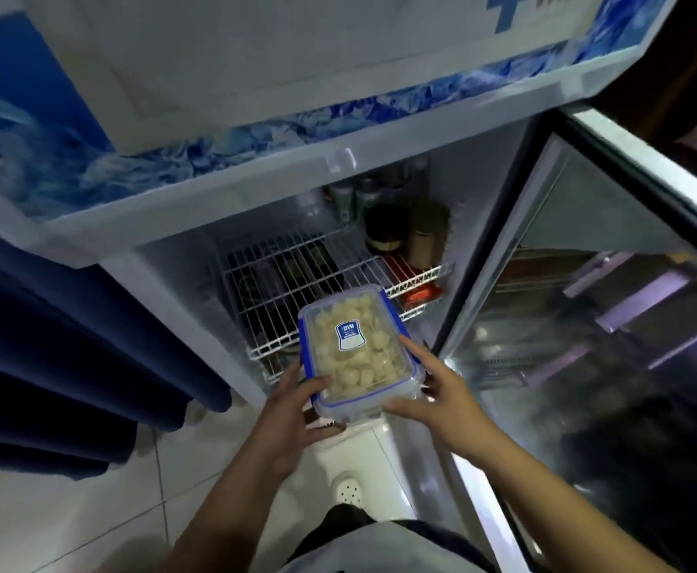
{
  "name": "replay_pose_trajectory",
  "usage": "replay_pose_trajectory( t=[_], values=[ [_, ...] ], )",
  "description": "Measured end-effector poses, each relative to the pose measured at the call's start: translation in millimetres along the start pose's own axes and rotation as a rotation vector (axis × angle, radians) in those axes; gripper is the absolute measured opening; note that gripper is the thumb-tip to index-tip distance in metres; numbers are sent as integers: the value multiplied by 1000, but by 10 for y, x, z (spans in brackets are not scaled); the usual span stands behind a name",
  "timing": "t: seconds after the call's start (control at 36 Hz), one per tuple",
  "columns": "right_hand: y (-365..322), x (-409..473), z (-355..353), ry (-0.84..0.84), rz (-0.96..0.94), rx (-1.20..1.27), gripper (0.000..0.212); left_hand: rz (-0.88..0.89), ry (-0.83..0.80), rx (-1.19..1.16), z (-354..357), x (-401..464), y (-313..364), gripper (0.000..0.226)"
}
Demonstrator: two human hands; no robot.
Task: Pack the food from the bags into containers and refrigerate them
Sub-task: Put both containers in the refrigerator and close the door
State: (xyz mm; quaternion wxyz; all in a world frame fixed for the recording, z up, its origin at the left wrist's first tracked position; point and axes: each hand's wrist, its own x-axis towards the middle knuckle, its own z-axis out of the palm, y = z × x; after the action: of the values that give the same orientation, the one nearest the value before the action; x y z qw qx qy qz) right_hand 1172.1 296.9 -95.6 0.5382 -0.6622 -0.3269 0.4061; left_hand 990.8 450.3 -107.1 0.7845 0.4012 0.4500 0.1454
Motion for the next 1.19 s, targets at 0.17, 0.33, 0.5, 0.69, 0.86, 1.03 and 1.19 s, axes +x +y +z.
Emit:
replay_pose_trajectory(
  t=[0.17, 0.33, 0.5, 0.69, 0.86, 1.03, 1.19],
  values=[
    [44, 758, -156, 59, -14, 11, 80, -14, 57, -21, 251, 623, 391, 58],
    [116, 1394, -367, -23, 50, -10, 69, -12, 194, -30, 508, 1003, 581, 53],
    [111, 1754, -484, -56, 28, -217, 42, 90, 278, 47, 696, 1207, 483, 36],
    [168, 1895, -480, -232, -14, -776, 72, 438, 407, 455, 789, 1378, 206, 49],
    [165, 2091, -457, -312, 25, -1128, 87, 473, 472, 720, 832, 1557, 208, 45],
    [-28, 2367, -496, -425, 140, -1162, 89, 399, 416, 941, 774, 1742, 515, 53],
    [-91, 2503, -580, -530, 220, -1258, 84, 259, 333, 1267, 825, 1736, 535, 75]
  ],
)
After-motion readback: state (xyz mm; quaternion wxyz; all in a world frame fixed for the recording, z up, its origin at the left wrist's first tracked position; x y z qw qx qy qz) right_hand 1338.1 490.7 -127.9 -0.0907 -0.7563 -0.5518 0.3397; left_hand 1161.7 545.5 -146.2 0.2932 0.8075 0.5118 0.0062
